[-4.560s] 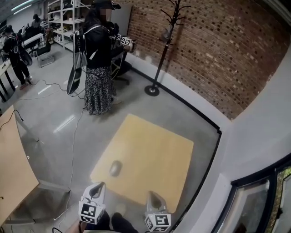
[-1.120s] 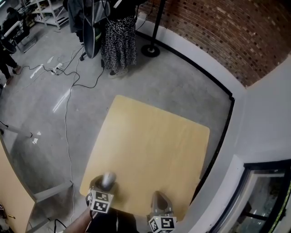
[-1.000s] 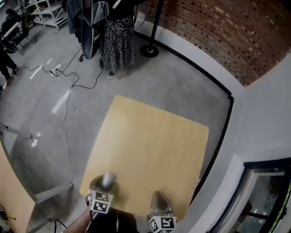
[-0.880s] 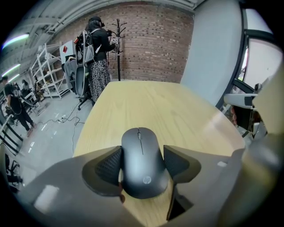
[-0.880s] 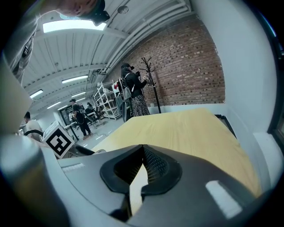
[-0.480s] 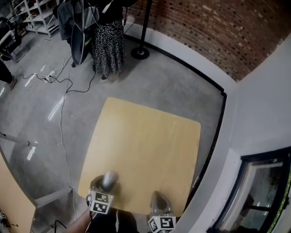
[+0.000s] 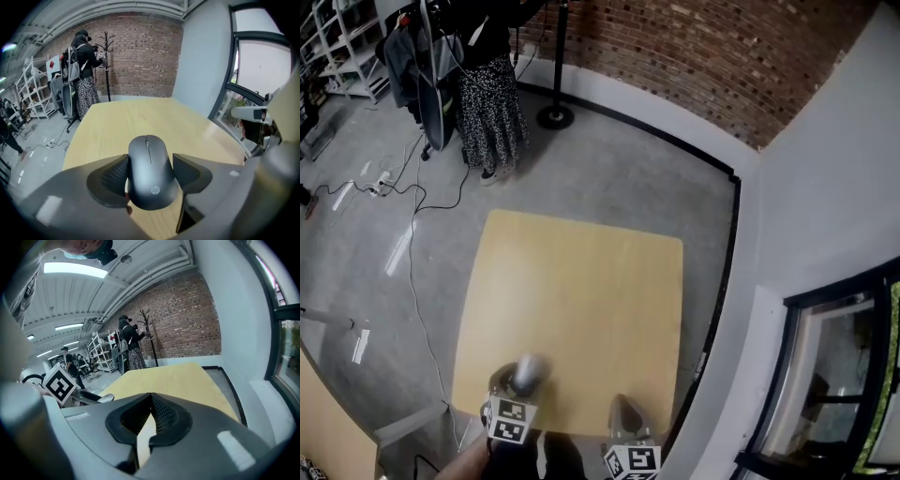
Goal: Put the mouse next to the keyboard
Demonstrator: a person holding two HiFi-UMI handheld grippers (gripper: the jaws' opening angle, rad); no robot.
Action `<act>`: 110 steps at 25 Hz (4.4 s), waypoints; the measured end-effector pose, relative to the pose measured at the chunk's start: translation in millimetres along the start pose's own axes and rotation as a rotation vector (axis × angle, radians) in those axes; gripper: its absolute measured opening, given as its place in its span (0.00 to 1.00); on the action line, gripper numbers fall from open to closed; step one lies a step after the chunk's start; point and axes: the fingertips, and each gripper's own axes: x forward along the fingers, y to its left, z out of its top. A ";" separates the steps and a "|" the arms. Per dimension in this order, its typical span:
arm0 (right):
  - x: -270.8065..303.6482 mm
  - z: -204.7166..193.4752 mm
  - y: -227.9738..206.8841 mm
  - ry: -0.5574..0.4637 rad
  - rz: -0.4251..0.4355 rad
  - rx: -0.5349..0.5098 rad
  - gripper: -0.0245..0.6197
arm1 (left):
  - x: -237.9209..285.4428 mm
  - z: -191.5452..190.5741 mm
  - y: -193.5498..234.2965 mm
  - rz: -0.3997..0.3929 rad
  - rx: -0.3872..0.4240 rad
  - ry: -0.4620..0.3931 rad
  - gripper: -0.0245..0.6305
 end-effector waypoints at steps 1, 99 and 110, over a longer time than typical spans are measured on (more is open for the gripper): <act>-4.2 0.4 -2.7 -0.004 -0.012 0.004 0.06 | 1.2 2.3 -4.7 -0.012 0.011 -0.002 0.49; -162.5 -22.1 -114.0 -0.188 -0.399 0.178 0.06 | -8.4 90.7 -231.0 -0.320 0.399 -0.252 0.17; -135.8 19.9 -90.2 -0.230 -0.272 0.107 0.06 | -49.8 124.0 -194.2 -0.226 0.350 -0.363 0.09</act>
